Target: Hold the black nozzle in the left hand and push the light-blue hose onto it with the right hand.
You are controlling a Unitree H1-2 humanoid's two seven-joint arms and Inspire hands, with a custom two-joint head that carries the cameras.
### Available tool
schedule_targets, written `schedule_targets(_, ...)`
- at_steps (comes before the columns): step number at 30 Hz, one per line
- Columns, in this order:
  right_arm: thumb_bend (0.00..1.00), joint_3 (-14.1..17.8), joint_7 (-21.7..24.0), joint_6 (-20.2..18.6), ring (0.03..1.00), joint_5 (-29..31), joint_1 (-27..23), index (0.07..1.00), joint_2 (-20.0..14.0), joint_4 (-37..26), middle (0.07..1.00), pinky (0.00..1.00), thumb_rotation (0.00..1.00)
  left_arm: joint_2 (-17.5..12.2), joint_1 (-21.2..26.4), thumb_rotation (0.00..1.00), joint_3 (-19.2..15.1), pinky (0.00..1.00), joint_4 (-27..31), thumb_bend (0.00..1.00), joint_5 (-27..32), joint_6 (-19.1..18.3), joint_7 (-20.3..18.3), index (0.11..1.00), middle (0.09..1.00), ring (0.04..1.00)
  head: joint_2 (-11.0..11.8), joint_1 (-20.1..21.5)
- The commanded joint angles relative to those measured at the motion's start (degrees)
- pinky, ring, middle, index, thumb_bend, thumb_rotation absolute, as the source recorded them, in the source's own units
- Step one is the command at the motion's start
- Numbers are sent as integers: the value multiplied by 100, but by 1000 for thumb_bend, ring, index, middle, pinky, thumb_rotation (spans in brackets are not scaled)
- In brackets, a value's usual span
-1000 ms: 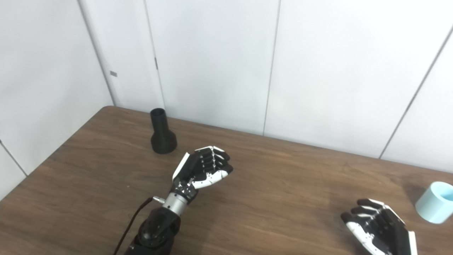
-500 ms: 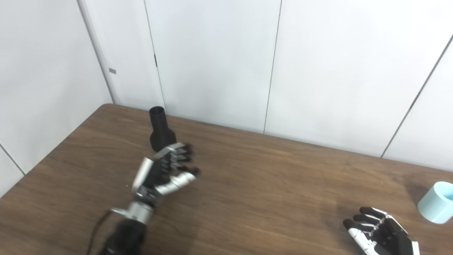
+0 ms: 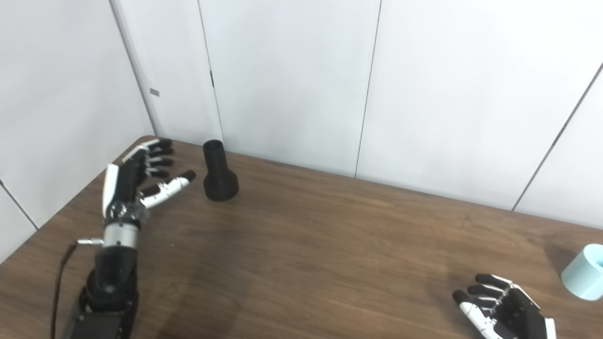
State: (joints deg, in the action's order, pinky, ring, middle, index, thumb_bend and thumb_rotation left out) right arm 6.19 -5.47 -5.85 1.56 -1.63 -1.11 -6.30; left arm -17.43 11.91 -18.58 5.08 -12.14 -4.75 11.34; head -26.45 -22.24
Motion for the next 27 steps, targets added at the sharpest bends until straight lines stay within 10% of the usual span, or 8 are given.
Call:
schedule_targets(1, 507, 3, -12, 66, 385, -7, -138, 534, 18, -239, 484, 273, 0, -212, 304, 159, -14, 692, -43, 776, -144, 51, 114, 792, 811, 778, -2, -4)
schedule_targets(5, 507, -14, -35, 42, 384, -68, -134, 535, 31, -274, 483, 276, 0, -529, 471, 257, 144, 851, -243, 812, -74, -488, -281, 924, 945, 920, -10, 41)
schedule_targets(13, 506, -24, -62, -76, 375, -105, -95, 541, 94, -430, 476, 255, 0, -983, 934, 365, 552, 730, -705, 1000, 163, -1136, -1067, 987, 948, 905, -29, 87)
schedule_targets(15, 505, -7, -51, -123, 375, -53, -80, 541, 118, -484, 476, 254, 0, -1048, 1067, 361, 635, 639, -912, 1000, 215, -1114, -1178, 972, 898, 848, -43, 106)
schedule_targets(20, 506, 18, -66, -289, 379, -62, -61, 539, 144, -575, 476, 270, 0, -1126, 1279, 336, 793, 861, -1336, 1000, 314, -922, -1340, 990, 989, 968, -60, 135)
schedule_targets(27, 506, 44, 154, -367, 386, 342, -15, 531, 158, -722, 490, 273, 0, -1116, 1469, 331, 899, 899, -1753, 1000, 317, -773, -1360, 1000, 991, 983, -74, 183)
